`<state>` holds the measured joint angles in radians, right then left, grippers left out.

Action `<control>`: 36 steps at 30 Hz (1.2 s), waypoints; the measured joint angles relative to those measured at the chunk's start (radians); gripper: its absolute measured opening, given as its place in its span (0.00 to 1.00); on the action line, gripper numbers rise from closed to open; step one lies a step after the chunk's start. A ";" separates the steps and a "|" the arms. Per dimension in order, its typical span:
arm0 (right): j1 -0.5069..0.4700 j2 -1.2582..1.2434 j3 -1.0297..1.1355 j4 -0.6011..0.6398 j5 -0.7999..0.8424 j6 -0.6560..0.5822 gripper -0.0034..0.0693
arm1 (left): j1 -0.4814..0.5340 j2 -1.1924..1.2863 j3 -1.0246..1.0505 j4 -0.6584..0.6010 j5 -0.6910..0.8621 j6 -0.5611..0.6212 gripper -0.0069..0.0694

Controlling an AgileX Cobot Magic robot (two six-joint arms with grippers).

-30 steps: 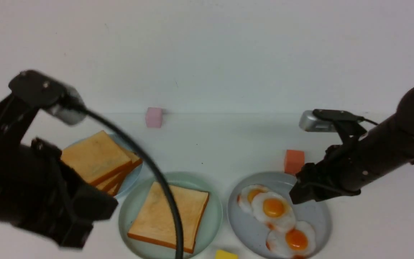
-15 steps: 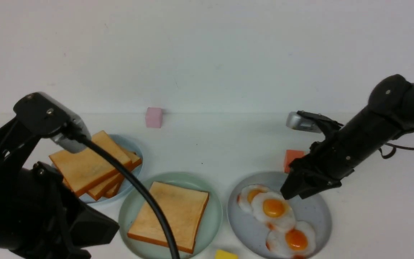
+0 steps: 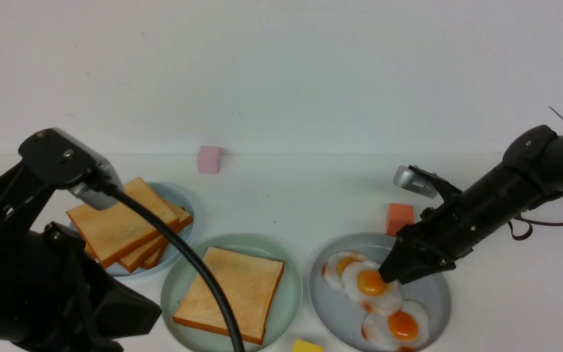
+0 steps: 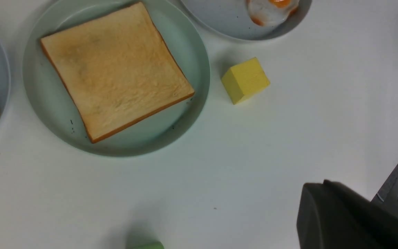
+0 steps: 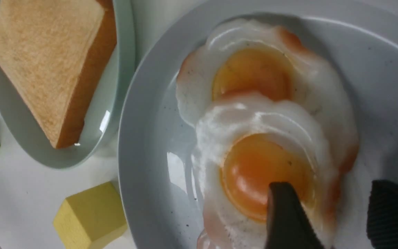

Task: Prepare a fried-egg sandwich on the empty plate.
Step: Use the right arm to grab a fried egg, then use the right arm to place the fried egg on the slice of bread in the middle

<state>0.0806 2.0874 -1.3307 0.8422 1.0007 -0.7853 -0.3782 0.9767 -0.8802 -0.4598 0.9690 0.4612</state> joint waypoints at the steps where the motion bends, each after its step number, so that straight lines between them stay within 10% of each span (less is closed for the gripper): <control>1: 0.000 0.000 0.000 0.003 0.000 -0.003 0.48 | 0.000 0.000 0.000 0.000 0.000 0.000 0.07; 11: 0.000 0.000 0.000 0.009 0.003 -0.019 0.07 | 0.000 0.000 0.000 0.000 0.000 0.000 0.07; 30: 0.010 -0.122 0.000 0.006 0.016 0.004 0.05 | 0.000 0.000 0.000 0.070 0.010 -0.053 0.08; 36: 0.157 -0.161 -0.033 0.001 -0.038 0.069 0.05 | 0.000 0.000 0.000 0.147 0.010 -0.149 0.08</control>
<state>0.2379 1.9266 -1.3640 0.8432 0.9627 -0.7164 -0.3782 0.9767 -0.8802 -0.3124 0.9791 0.3124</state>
